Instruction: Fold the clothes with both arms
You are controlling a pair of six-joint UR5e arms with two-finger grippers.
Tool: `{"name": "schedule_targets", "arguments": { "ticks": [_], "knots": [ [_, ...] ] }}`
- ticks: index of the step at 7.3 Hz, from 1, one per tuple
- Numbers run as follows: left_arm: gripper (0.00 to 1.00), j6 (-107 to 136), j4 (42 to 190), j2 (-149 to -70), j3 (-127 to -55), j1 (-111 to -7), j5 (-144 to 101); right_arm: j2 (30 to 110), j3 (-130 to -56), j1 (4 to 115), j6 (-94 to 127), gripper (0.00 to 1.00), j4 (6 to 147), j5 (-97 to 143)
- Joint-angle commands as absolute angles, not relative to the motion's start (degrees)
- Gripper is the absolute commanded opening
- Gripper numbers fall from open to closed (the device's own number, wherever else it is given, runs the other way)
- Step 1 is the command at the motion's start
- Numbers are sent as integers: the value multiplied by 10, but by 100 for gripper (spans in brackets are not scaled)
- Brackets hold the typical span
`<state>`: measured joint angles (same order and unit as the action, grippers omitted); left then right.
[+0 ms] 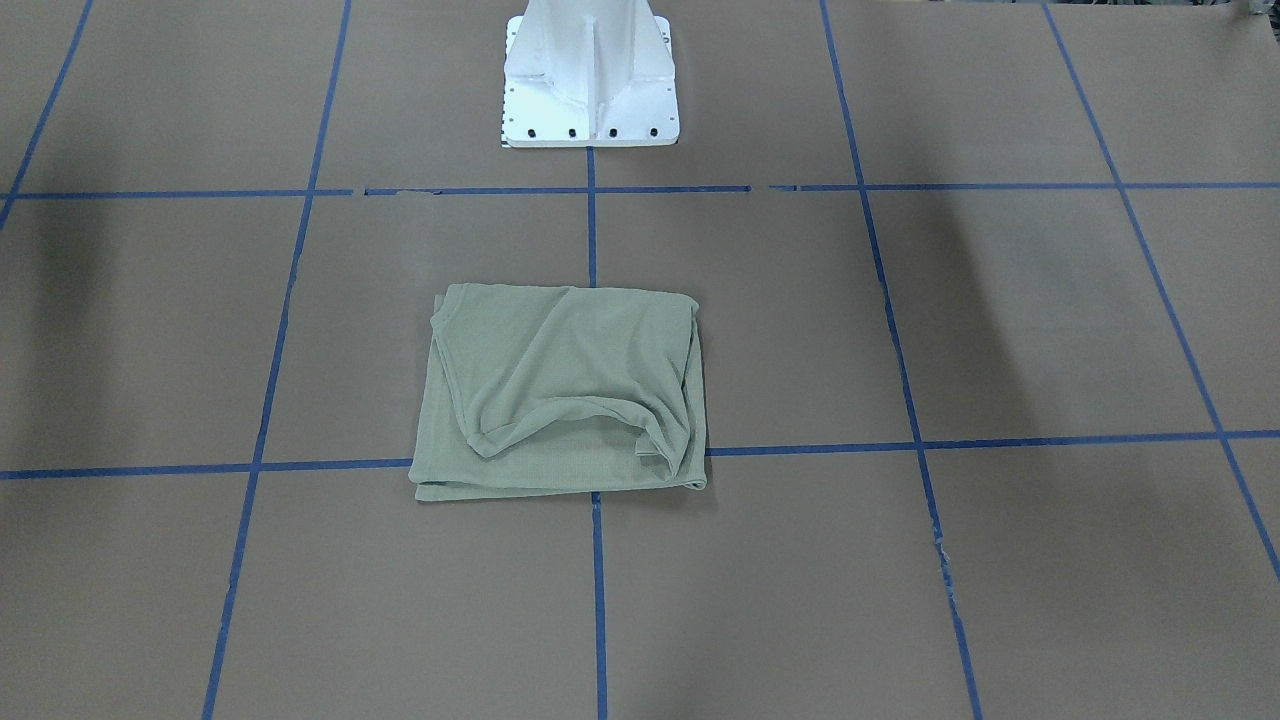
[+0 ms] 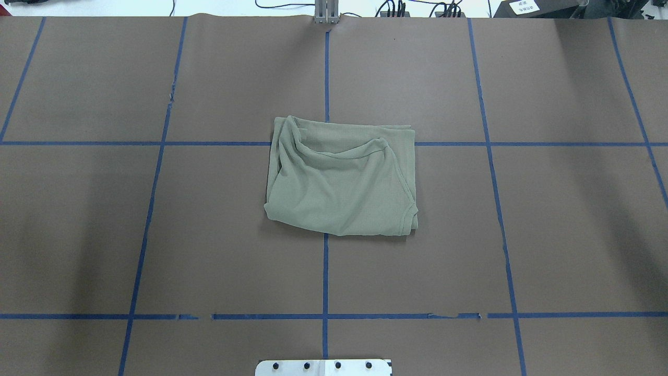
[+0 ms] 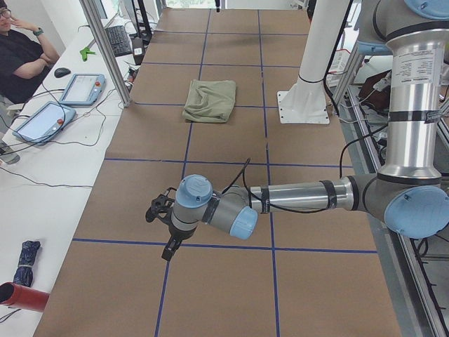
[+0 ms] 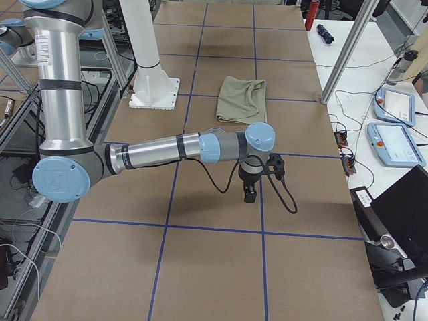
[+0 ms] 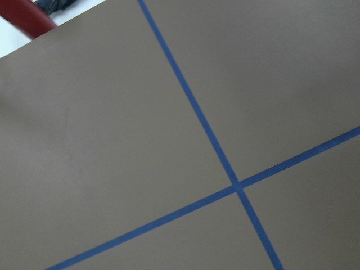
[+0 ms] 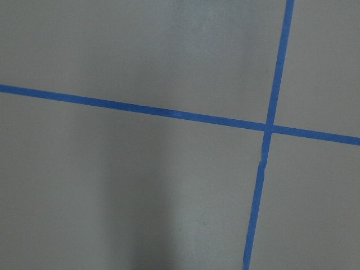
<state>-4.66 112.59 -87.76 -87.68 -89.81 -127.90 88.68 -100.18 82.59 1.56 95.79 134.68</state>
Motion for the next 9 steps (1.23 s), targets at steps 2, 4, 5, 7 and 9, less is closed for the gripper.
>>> {"name": "schedule_targets", "arguments": {
  "ticks": [2, 4, 5, 7, 9],
  "knots": [
    [100, -40, 873, -879, -991, -899, -1284, 899, -1001, 826, 19, 100, 958, 1344],
    [100, -42, 871, -877, -964, -897, -1288, 910, -1003, 838, 19, 100, 958, 1346],
    [100, -43, 898, -877, -942, -896, -1289, 921, -1003, 842, 19, 100, 958, 1347],
    [100, -28, 915, -879, -937, -896, -1314, 929, -1002, 845, 20, 100, 959, 1348],
    [100, -3, 912, -879, -952, -896, -1325, 950, -999, 864, 20, 100, 959, 1347]
  ]
}}
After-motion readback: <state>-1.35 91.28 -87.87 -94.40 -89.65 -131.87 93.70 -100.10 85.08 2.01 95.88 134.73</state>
